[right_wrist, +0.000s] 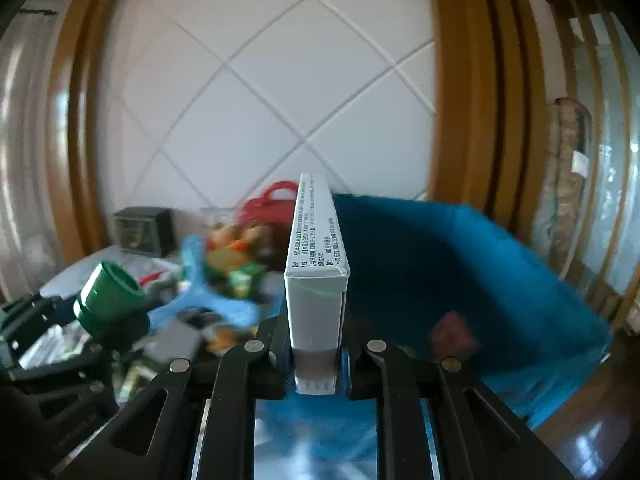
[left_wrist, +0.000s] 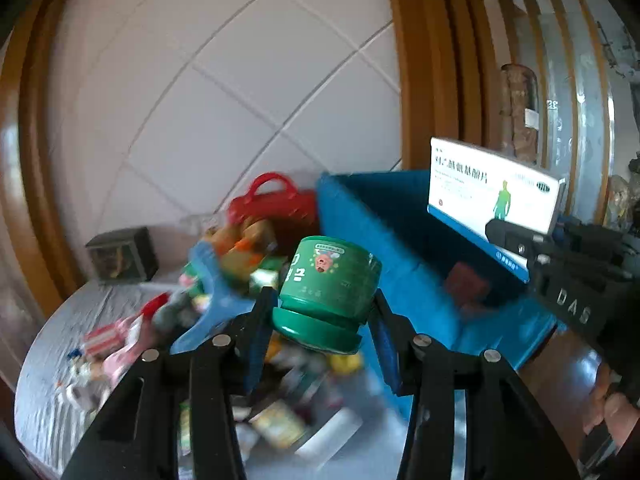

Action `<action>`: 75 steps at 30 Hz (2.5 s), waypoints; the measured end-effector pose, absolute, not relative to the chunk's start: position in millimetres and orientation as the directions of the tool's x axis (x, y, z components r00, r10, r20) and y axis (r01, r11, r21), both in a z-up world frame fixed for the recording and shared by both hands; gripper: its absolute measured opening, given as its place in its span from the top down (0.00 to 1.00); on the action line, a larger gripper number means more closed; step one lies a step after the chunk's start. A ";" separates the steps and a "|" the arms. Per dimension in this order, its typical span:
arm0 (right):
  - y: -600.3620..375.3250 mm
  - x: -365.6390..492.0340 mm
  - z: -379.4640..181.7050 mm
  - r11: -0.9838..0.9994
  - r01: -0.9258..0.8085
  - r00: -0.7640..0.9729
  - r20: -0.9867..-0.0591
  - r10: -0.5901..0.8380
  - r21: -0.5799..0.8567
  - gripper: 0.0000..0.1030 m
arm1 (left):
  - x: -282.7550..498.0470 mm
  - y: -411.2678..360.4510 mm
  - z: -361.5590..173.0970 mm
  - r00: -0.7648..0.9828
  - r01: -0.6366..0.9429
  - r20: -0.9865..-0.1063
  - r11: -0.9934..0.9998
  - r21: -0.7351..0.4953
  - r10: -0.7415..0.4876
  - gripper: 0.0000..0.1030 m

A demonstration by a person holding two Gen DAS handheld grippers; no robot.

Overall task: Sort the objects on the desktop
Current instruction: 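Carry the green jar and white medicine box over the blue bin, then open both tools to drop the jar and medicine box into the bin, then move both tools back over the pile toward the sanitizer wipes pack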

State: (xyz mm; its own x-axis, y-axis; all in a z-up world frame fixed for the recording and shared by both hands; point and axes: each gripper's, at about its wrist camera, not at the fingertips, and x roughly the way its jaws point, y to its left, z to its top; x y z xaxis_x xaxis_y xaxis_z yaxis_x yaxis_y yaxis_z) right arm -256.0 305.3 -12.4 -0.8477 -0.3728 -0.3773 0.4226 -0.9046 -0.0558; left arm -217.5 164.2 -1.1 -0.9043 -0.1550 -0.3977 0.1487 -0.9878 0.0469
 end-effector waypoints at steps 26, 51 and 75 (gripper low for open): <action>430.4 -549.8 -92.4 -0.811 0.548 -0.386 -0.922 -0.030 -0.203 0.83 | -521.1 296.4 -73.1 -0.278 0.051 -0.959 -0.997 -0.064 0.047 0.56; 449.0 -522.4 -89.3 -0.742 0.602 -0.408 -0.912 0.032 -0.295 0.09 | -481.6 313.4 -47.9 -0.343 0.041 -0.939 -0.999 0.004 -0.018 0.44; 320.8 -325.6 25.6 -0.775 0.625 -0.654 -0.604 -0.456 -0.093 0.00 | -240.9 113.1 41.7 -0.784 0.269 -0.587 -0.963 -0.027 -0.202 0.36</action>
